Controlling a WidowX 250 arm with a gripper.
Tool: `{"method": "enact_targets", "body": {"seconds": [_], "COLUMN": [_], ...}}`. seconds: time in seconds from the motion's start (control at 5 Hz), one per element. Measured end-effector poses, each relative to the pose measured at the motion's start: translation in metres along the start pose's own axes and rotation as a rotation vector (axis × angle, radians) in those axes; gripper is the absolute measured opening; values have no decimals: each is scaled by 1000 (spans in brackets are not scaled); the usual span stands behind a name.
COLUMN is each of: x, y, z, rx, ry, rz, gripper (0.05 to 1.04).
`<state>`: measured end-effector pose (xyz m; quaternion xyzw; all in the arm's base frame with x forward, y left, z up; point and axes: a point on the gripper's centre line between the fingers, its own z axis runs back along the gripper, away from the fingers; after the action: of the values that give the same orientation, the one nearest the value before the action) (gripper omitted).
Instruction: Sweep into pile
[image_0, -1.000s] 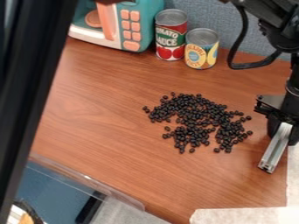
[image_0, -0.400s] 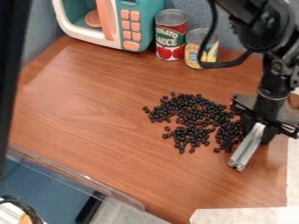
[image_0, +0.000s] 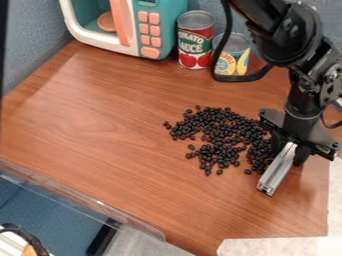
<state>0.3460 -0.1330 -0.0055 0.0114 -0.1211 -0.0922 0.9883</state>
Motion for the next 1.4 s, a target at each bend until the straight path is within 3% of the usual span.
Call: {"method": "enact_targets", "body": {"seconds": [1.2,1.4], "x": [-60,-59], "y": [88,88], "z": [15,15], "rx": [112,99], "ry": [61,58], "rz": [143,141], "gripper": [377,377]}}
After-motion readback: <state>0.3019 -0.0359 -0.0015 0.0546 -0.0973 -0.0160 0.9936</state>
